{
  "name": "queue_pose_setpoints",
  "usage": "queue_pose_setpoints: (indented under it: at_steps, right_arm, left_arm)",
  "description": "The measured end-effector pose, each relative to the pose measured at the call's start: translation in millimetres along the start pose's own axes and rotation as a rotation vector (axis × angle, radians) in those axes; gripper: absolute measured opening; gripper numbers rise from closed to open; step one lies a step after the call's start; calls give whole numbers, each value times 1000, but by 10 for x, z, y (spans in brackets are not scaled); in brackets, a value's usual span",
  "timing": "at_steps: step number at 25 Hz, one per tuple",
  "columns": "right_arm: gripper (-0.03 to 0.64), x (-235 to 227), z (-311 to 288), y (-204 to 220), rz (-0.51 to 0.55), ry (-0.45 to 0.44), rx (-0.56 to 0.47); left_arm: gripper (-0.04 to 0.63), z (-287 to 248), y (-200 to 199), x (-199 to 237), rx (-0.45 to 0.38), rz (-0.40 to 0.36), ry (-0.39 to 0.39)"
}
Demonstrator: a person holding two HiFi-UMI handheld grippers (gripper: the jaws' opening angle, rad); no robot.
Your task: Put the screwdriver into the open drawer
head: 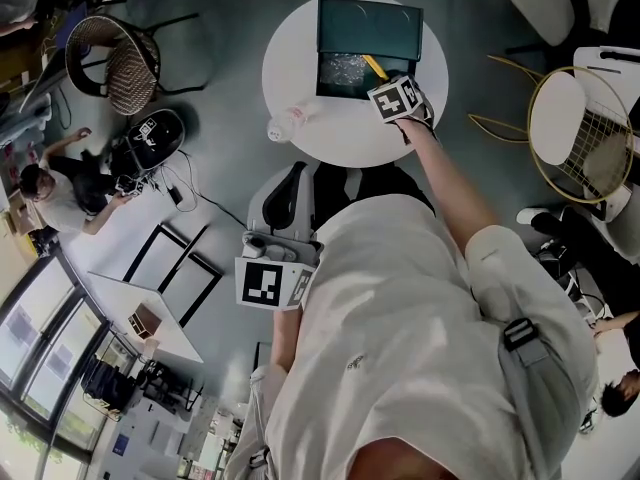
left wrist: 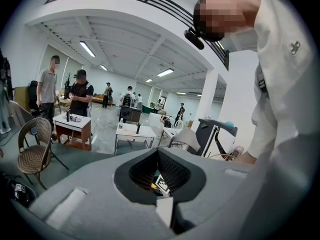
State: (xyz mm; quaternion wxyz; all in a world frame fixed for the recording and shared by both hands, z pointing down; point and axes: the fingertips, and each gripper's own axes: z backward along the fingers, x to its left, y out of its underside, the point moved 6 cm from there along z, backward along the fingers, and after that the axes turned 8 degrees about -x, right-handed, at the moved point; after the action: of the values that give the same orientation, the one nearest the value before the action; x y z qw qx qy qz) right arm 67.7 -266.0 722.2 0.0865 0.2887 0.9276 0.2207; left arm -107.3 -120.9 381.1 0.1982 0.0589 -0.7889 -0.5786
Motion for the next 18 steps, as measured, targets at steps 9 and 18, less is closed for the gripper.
queue_pose_setpoints:
  at_steps: [9,18]
  right_arm:
    - [92,12,-9,3,18,28,10]
    - [84,-15,15,5,5,34,4]
  left_arm:
    - [11,60,24,30,-7,2,-10]
    - [11,73,11,51,-13,-1,-9]
